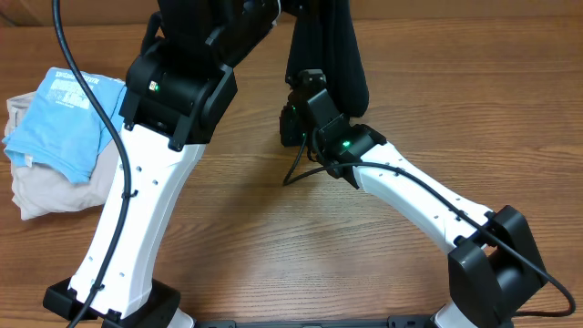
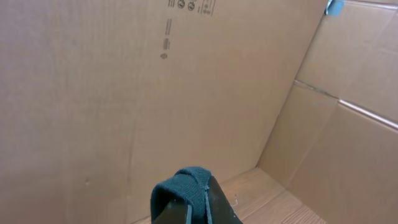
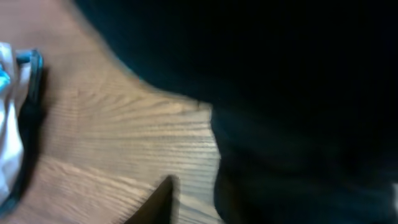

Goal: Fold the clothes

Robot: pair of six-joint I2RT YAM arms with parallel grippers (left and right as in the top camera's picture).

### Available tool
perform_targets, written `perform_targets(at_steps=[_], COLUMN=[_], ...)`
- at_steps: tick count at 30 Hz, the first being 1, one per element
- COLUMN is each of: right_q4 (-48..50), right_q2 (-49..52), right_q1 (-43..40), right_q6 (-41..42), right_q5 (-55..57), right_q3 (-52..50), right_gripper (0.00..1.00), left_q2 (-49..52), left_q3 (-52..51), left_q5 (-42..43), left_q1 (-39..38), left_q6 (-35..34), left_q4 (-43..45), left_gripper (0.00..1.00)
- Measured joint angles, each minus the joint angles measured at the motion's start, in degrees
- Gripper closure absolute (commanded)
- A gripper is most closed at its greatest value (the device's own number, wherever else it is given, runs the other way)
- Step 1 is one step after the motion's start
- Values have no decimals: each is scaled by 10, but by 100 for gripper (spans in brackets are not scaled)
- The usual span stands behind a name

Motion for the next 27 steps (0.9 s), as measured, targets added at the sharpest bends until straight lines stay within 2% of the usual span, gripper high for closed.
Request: perform_targets(at_steps=[1,5,8,16,27], right_q4=[0,-11,-26,13,54], right_q2=[0,0,0,0,0], right_q1=[0,0,0,0,0], right_q6=[7,15,29,49,54], right_q5=[3,23,49,77,13], right_q3=[0,0,0,-1,-1], right_gripper=[96,96,68,55,53], left_q2=[0,0,0,0,0], left_q3=[0,0,0,2,8], left_q5=[-4,-19,-25,-28,-28], left_q1=[0,0,0,0,0], left_q6=[2,10,17,19,19], left_q4=[-3,-14,-15,-3,3], left_gripper=[96,96,96,96,96])
